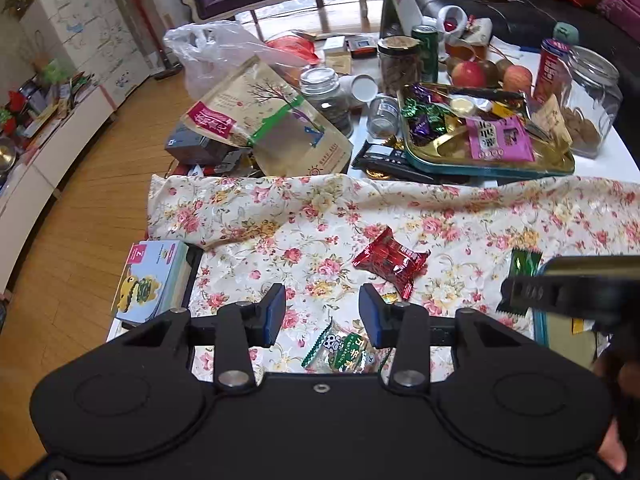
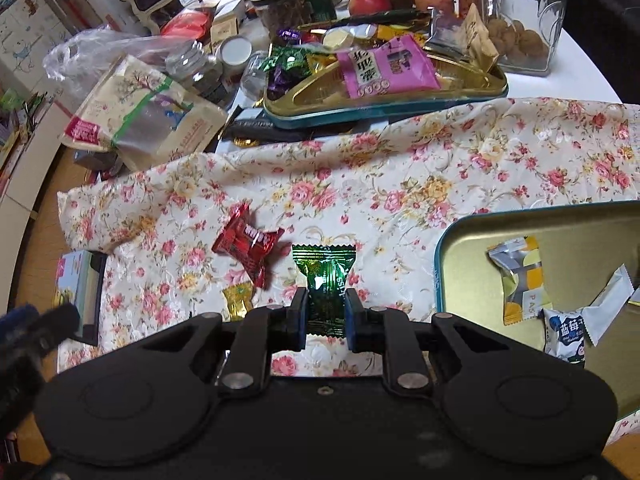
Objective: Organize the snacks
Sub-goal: 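Lower the left gripper onto the gold and green candies while the right holds the green candy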
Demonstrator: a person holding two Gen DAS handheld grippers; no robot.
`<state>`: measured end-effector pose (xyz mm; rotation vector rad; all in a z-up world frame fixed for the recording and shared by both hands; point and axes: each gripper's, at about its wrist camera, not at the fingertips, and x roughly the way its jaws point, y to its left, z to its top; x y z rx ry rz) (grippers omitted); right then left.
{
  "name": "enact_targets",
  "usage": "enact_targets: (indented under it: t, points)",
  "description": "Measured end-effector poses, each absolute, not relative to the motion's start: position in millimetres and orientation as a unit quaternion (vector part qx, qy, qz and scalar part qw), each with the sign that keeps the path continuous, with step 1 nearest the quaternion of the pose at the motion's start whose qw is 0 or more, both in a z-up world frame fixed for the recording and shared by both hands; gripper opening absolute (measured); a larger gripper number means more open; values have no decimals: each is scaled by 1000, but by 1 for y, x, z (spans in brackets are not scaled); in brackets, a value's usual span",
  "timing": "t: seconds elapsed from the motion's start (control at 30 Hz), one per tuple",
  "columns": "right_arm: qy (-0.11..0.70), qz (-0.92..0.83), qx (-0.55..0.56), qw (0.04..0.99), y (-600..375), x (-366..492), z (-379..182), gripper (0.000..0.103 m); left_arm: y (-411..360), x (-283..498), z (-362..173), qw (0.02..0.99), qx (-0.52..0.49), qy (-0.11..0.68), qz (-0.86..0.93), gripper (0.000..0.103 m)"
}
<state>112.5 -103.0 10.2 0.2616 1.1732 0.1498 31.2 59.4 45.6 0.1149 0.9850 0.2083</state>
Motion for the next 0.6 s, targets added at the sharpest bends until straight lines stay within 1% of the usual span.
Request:
enact_targets:
  t: [0.13, 0.33, 0.4, 0.6]
  points:
    - [548, 72, 149, 820, -110, 115, 15, 20, 63, 34, 38, 872, 64, 473, 113, 50]
    - [548, 83, 170, 815, -104, 121, 20, 20, 72, 36, 18, 858, 58, 497, 114, 50]
    - [549, 89, 168, 814, -99, 121, 20, 20, 73, 40, 7, 853, 69, 504, 116, 50]
    - [562, 93, 147, 808, -92, 117, 13, 20, 79, 54, -43, 821, 88, 559, 82, 50]
